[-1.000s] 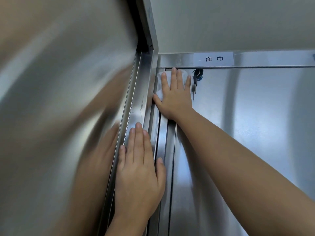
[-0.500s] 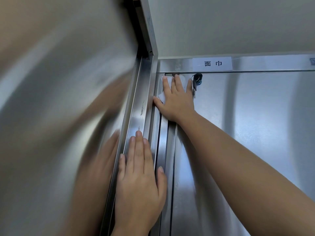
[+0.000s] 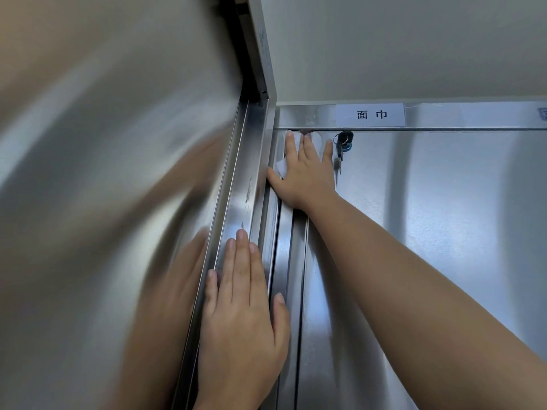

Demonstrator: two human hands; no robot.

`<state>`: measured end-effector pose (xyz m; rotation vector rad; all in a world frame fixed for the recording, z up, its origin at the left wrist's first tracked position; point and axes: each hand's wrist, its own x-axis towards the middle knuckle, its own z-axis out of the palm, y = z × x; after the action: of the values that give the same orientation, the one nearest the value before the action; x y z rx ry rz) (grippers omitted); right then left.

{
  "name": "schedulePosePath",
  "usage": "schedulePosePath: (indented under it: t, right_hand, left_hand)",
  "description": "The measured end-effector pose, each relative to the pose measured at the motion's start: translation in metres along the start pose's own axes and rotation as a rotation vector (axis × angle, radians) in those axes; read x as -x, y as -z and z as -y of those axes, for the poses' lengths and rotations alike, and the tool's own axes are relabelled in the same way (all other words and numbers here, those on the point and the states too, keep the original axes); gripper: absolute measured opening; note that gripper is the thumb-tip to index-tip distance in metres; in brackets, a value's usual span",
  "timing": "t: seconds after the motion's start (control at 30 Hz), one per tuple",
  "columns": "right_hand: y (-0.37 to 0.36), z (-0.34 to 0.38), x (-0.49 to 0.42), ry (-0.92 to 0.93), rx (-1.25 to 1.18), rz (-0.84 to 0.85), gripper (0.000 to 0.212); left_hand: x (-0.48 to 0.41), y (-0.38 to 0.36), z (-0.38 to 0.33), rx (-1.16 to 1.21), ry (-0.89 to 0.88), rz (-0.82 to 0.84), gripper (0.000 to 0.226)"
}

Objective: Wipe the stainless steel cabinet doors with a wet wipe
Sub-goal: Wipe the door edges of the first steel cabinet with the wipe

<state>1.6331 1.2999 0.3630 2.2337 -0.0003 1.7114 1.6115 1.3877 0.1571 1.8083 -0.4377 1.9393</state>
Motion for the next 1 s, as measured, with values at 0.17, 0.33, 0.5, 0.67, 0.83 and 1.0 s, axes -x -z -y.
schedulePosePath:
  t: [0.17, 0.33, 0.5, 0.67, 0.83, 1.0]
  right_hand:
    - [-0.009, 0.003, 0.018, 0.015, -0.010, -0.056, 0.074]
    - [-0.001, 0.000, 0.000, -0.027, 0.097, -0.023, 0.072]
    - [-0.008, 0.004, 0.015, -0.044, 0.125, -0.062, 0.077]
    - [-0.009, 0.005, 0.019, -0.054, 0.050, -0.043, 0.078]
    - [-0.001, 0.008, 0.004, -0.103, 0.002, -0.006, 0.075]
    - [-0.014, 0.011, 0.031, -0.071, 0.003, -0.027, 0.077]
  left_hand:
    - [0.000, 0.001, 0.000, -0.009, 0.005, 0.007, 0.063]
    - [0.002, 0.001, 0.000, -0.025, 0.001, 0.021, 0.063]
    - [0.003, 0.002, 0.001, -0.026, 0.006, 0.023, 0.063]
    - [0.003, 0.002, 0.000, -0.040, -0.002, 0.010, 0.063]
    - [0.002, 0.003, 0.000, 0.002, 0.007, 0.022, 0.063]
    - [0.002, 0.003, 0.000, 0.006, 0.008, 0.037, 0.063]
